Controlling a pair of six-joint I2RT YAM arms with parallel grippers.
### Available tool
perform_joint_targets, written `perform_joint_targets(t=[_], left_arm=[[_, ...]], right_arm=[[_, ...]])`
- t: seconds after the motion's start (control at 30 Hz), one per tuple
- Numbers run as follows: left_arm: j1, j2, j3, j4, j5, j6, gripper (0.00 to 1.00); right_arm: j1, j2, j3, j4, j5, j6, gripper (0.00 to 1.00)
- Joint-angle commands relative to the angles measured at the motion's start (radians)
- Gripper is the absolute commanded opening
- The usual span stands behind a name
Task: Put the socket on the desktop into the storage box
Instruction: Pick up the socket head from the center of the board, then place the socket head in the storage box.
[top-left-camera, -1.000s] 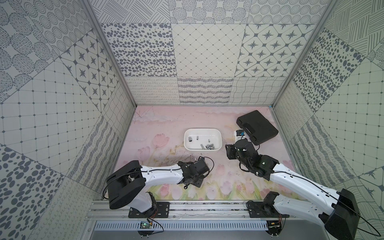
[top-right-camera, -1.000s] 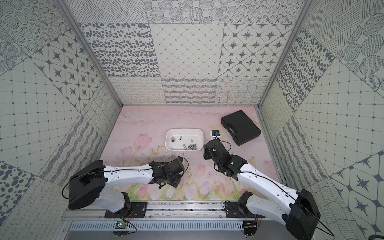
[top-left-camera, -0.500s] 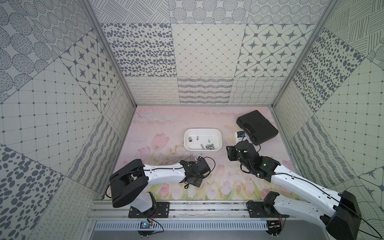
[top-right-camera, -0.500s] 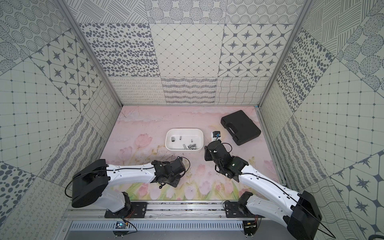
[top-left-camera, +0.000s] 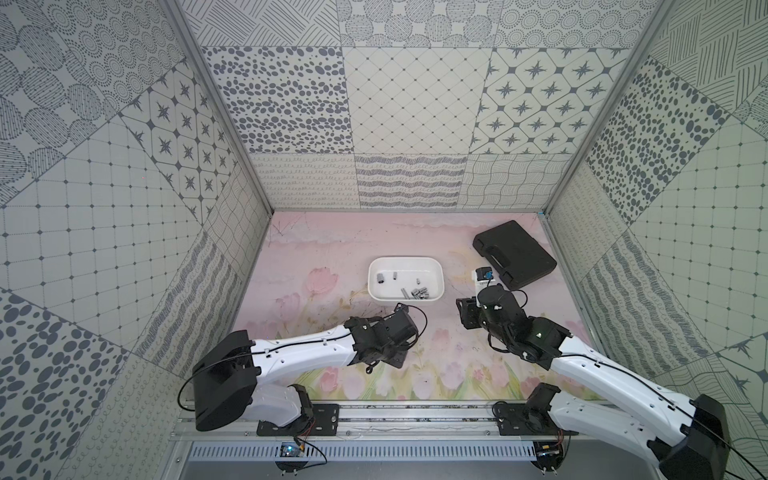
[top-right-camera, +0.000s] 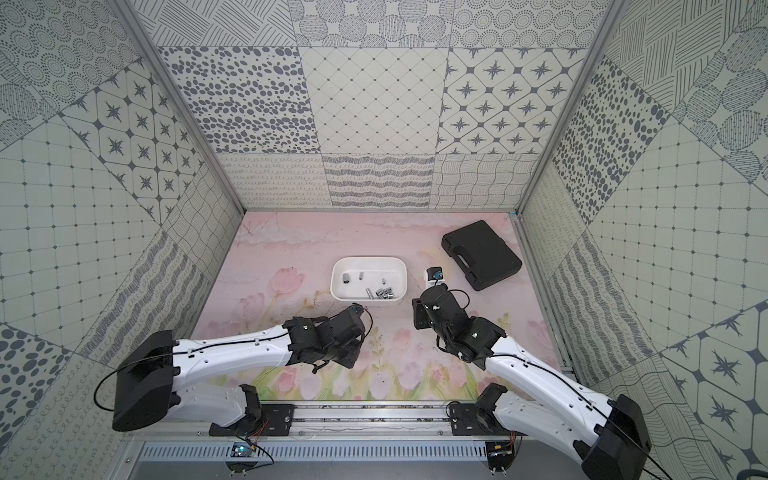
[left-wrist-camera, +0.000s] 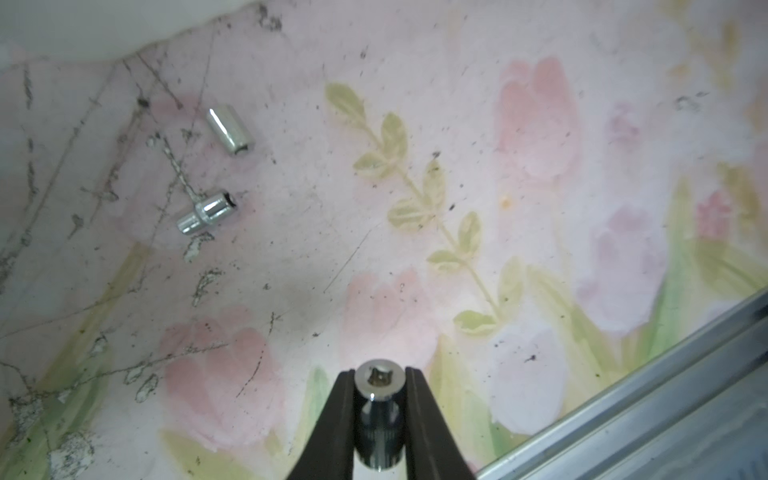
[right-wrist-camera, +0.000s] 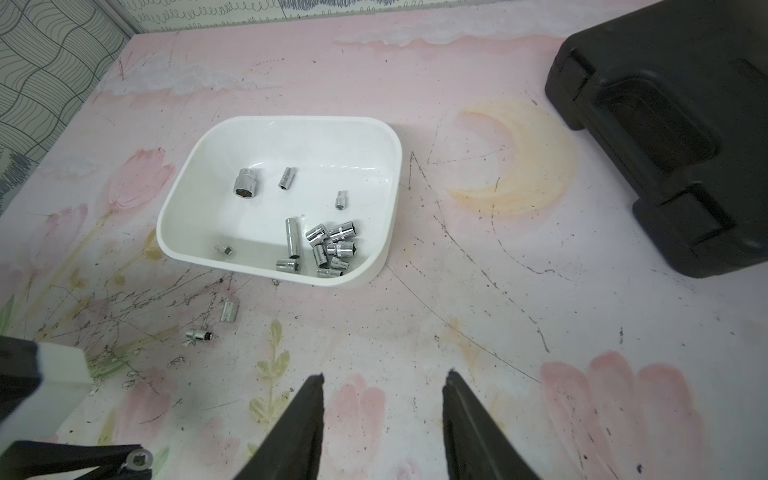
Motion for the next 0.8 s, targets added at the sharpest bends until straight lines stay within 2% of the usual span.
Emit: perform_joint_targets(t=[0.0,0.13,0.3,0.4,0.6,0.77], left_arm=[[-0.005,-0.045,0.093,0.038,-0.089,0.049,0.03],[0.012,0.049,0.244,0.064,-0.151,0.096,0.04],[0.085,0.233,0.434,0.102,-0.154,0.119,0.03],[0.153,0.350,0.530,0.107,-0.123,0.107,0.03],[0.235,0.556,0.700,0.077,-0.088,0.089,0.03],[0.298,0.652,0.747,0.031,-0.034,0.065,0.05]], right_arm=[[-0.001,-0.040,-0.053,0.001,0.030,-0.032,0.49],[0.000,-0.050,-0.119,0.080,0.017,-0.008,0.49],[0.001,-0.035,-0.134,0.086,0.040,0.015,0.48],[0.001,-0.050,-0.133,0.077,0.044,0.016,0.48],[0.000,-0.117,-0.141,0.070,0.065,0.018,0.49],[-0.001,-0.140,-0.165,0.065,0.090,0.013,0.49]])
